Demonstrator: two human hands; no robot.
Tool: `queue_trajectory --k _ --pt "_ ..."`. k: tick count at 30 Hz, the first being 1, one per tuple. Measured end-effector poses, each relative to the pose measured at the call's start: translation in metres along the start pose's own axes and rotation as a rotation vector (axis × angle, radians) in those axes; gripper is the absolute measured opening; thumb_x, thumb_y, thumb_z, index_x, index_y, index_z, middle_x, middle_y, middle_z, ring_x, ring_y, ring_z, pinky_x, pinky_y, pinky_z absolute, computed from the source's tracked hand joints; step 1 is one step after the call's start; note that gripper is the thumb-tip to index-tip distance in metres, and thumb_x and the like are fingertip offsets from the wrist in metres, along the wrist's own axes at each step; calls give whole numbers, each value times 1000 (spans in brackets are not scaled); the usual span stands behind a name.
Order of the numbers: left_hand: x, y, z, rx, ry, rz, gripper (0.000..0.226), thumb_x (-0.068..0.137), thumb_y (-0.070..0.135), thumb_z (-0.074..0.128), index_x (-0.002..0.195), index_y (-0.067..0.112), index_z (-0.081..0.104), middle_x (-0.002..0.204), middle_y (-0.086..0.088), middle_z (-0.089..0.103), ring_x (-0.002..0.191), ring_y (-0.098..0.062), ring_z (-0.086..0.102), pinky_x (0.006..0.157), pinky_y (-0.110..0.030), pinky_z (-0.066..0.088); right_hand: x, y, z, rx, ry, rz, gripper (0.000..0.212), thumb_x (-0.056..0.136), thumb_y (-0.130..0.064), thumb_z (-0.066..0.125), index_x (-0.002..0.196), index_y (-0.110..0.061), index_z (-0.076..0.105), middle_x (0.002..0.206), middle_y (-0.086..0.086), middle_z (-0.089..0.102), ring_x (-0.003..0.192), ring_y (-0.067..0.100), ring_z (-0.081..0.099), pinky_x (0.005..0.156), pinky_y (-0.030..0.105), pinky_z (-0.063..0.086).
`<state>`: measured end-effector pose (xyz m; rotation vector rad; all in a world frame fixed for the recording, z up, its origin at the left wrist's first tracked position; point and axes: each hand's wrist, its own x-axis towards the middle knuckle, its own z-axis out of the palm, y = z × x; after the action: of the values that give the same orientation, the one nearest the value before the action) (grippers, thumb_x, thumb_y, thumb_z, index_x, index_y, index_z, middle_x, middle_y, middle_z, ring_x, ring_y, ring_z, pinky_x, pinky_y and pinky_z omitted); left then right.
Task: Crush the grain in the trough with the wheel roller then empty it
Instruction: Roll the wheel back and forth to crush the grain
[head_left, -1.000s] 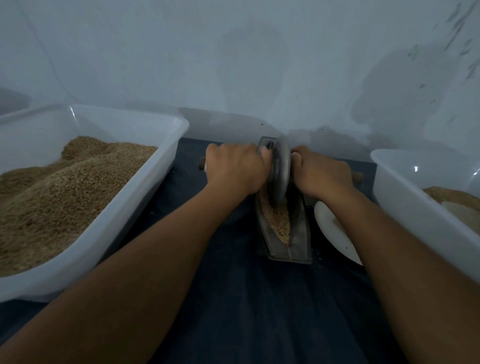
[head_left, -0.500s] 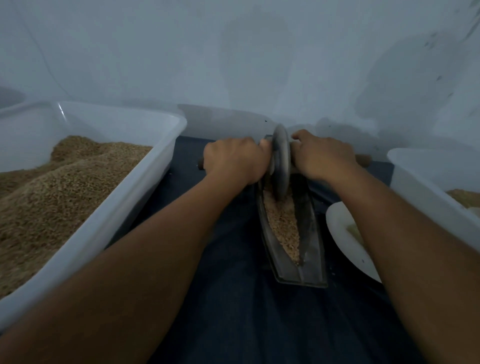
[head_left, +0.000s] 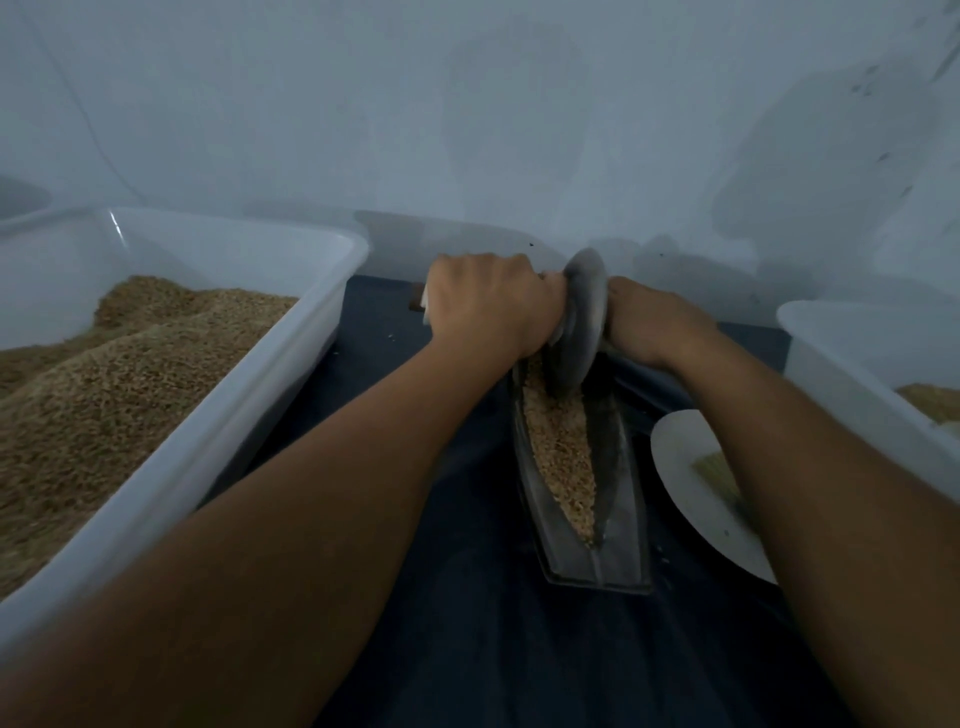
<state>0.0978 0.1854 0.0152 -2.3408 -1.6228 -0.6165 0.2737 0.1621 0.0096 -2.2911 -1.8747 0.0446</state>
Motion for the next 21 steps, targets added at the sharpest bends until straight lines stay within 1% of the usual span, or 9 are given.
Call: queue_trajectory --k 2,4,6,8,11,14,17,19,21 --pt "-2 0 -1 -4 9 8 44 96 48 20 70 22 45 65 -1 41 70 -27 53 76 -43 47 -8 -1 1 -19 50 19 35 99 -46 30 126 -33 49 130 6 59 109 33 57 73 39 38" --pt "-6 0 -2 -15 27 20 43 97 45 21 65 22 40 63 -1 40 70 -29 54 76 -44 48 -17 -5 2 -23 110 29 39 101 -48 24 126 -33 50 129 8 60 108 34 57 69 37 32" --pt "-12 -1 -1 -31 41 12 44 97 46 20 66 23 41 70 -4 54 71 -30 56 75 -45 50 -27 -9 2 0 153 38 41 101 -48 21 124 -33 52 121 9 63 92 32 55 63 35 29" --pt "-17 -4 1 -43 51 -1 47 96 48 17 69 23 46 74 -7 60 65 -28 52 71 -41 47 -33 -13 3 -15 200 29 42 101 -47 19 118 -30 54 111 9 66 76 26 46 60 34 26" --pt "-27 -6 2 -36 67 4 50 97 50 16 68 22 46 68 -3 55 58 -23 43 64 -37 36 -42 -17 4 -31 267 14 43 102 -47 17 111 -26 54 104 12 67 75 26 46 68 38 31" --pt "-36 -6 -1 -32 84 13 48 97 49 17 71 23 47 73 -5 62 60 -24 43 67 -38 36 -51 -18 6 -37 286 15 47 101 -48 15 114 -28 55 103 10 68 80 29 53 71 39 32" --pt "-45 -5 -4 -41 109 17 45 96 49 19 74 23 49 78 -5 65 63 -24 42 68 -38 29 -62 -18 8 -26 298 19 47 101 -48 14 117 -30 55 103 7 67 86 30 58 75 41 32" --pt "-51 -6 -5 -46 119 28 45 96 50 18 77 23 49 81 -6 65 66 -25 46 68 -39 28 -69 -19 10 -40 323 5 47 101 -47 14 117 -30 55 101 6 67 92 30 62 76 42 30" --pt "-58 -7 -6 -50 130 43 46 97 50 17 80 23 51 85 -6 66 73 -27 54 68 -39 28 -76 -21 11 -61 346 -10 46 102 -47 13 115 -30 55 96 3 67 88 29 62 75 41 28"
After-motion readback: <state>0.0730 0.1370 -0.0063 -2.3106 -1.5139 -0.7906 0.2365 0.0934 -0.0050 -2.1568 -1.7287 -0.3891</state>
